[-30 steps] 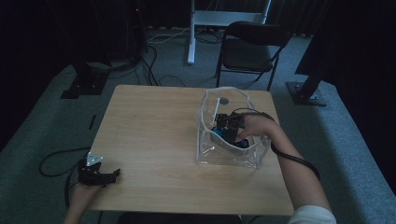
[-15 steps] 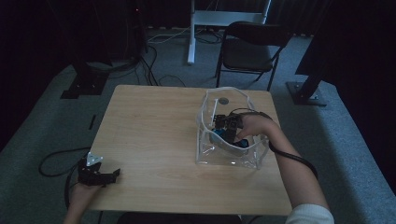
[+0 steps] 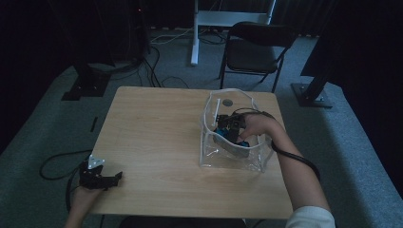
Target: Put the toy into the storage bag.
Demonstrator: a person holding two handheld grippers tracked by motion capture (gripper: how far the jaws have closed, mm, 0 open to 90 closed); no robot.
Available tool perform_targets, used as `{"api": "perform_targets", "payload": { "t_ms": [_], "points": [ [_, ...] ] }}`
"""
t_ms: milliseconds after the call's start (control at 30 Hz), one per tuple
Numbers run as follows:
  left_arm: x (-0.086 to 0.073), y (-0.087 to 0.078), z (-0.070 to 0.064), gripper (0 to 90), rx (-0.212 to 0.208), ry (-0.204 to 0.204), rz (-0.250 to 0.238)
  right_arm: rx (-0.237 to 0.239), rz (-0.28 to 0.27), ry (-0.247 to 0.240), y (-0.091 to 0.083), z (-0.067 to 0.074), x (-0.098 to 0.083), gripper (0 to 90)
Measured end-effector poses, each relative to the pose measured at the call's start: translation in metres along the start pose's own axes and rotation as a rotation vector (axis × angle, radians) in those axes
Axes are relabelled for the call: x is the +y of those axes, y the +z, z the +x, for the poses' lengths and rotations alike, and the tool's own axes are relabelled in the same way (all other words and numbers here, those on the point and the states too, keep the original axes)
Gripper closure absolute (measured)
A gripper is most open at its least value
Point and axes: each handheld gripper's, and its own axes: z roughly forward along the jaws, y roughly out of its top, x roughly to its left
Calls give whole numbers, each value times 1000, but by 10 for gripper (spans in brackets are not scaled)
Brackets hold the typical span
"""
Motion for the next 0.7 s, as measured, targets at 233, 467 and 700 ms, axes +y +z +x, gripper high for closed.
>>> {"api": "perform_targets", "payload": {
  "t_ms": [233, 467, 700],
  "points": [
    [0, 0, 0, 4, 0, 0, 0, 4, 52, -5, 11, 0, 4, 261],
    [0, 0, 0, 4, 0, 1, 0, 2, 72, 4, 19, -3, 6, 261],
    [0, 0, 0, 4, 0, 1, 0, -11, 71, 19, 23, -6, 5, 261]
  ]
}}
